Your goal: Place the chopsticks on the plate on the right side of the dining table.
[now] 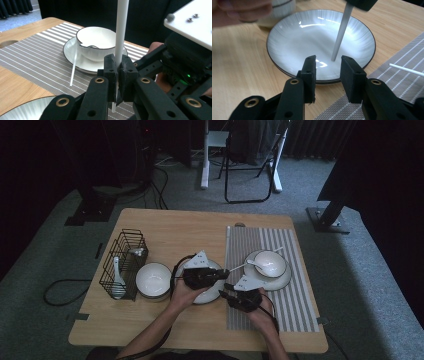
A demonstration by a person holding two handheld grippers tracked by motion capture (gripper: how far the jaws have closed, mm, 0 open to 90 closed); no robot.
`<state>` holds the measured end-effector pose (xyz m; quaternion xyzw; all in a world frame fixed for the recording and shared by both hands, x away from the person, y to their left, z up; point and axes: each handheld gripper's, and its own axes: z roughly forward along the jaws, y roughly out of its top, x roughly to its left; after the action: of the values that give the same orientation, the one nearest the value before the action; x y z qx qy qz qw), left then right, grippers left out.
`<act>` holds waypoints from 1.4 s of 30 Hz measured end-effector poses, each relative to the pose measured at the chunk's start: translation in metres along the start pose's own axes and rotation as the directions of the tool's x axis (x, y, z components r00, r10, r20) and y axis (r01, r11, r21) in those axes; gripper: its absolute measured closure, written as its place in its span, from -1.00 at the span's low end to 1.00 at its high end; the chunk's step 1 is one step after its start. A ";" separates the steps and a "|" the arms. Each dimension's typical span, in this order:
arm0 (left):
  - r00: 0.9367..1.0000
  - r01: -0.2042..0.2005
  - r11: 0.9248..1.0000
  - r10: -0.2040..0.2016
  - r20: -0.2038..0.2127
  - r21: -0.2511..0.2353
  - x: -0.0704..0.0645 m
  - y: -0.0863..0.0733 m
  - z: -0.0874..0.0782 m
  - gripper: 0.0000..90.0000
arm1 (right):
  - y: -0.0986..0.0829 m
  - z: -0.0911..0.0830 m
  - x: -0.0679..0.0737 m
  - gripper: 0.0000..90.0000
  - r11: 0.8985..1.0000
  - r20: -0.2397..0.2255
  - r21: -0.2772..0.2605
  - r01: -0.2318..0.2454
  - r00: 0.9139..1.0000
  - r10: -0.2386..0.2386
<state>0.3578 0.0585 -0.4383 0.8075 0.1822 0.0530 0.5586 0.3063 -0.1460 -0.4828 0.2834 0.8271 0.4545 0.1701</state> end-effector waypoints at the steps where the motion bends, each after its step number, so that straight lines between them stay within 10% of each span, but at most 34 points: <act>1: 1.000 0.001 1.000 -0.001 -0.001 -0.001 0.000 0.000 0.000 0.91 | 0.000 0.000 0.001 0.45 1.000 -0.002 -0.002 0.004 1.000 -0.004; 18: 0.999 -0.005 1.000 0.004 0.038 0.013 -0.003 0.001 0.017 0.92 | 0.011 0.000 0.020 0.48 0.993 -0.012 -0.028 0.117 0.993 -0.117; 42: 1.000 -0.012 1.000 0.011 0.019 0.028 0.009 0.002 0.016 0.91 | 0.000 0.005 0.017 0.18 0.989 -0.040 0.024 0.145 0.989 -0.144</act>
<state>0.3718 0.0466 -0.4434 0.8169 0.1729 0.0458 0.5484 0.2963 -0.1319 -0.4858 0.2165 0.8547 0.4349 0.1830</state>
